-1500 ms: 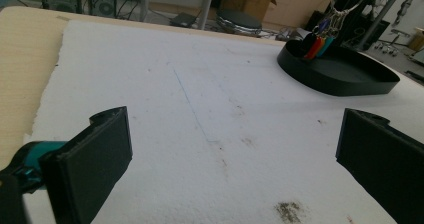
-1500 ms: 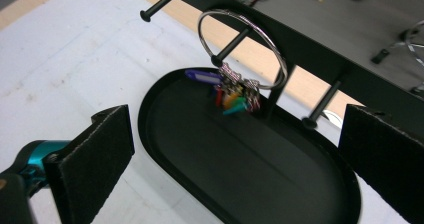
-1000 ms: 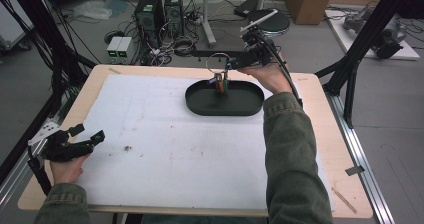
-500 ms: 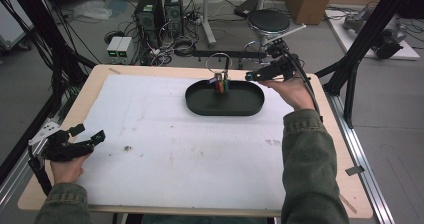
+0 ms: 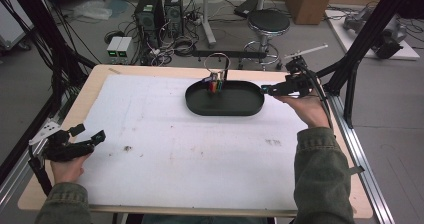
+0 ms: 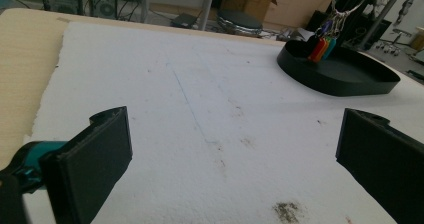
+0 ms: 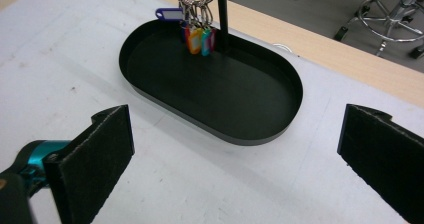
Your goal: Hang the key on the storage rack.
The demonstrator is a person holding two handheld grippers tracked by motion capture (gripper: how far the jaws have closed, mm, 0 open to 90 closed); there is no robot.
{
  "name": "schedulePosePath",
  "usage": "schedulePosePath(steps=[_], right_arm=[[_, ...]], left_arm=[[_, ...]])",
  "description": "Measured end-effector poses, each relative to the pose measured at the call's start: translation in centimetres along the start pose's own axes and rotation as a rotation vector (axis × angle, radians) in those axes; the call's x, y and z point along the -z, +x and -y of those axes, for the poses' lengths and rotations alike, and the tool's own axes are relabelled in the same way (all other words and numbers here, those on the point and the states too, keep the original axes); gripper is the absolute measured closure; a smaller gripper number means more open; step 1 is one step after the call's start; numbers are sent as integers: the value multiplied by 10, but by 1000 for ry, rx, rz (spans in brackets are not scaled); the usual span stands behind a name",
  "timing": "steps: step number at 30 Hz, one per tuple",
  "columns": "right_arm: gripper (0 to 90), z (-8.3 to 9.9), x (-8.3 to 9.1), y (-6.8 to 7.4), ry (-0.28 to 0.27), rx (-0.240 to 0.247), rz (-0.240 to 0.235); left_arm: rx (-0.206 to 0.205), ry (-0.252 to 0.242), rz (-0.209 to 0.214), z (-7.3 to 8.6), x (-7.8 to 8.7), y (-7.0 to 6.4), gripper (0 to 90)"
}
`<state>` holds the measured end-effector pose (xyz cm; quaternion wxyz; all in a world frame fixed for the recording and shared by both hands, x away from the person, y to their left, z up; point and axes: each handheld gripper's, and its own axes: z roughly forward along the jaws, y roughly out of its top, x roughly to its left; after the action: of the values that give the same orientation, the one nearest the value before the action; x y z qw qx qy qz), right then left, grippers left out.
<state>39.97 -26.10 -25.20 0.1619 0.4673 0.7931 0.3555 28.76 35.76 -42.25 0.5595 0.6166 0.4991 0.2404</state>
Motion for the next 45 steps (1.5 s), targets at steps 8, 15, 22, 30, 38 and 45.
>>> schedulePosePath(steps=[8, 15, 22, 30, 38, 45], right_arm=[[5, 31, -3, -2, -9, -21, 11], [5, 54, -5, 2, -21, -27, 11], [5, 75, -12, 4, -27, -53, 7], [6, 97, -14, 6, -20, -67, 4], [6, 120, -13, 4, -40, -97, 19], [6, 134, -20, 6, -44, -108, 27]], left_arm=[[-4, 6, 11, 0, -1, -1, 19], [-3, 5, 10, 0, -1, 0, 19], [-4, 10, 11, 0, -1, -1, 19], [-5, 11, 11, 0, -1, -1, 19], [-5, 13, 12, 1, -2, -2, 19], [-5, 14, 10, 1, -1, -2, 19]])
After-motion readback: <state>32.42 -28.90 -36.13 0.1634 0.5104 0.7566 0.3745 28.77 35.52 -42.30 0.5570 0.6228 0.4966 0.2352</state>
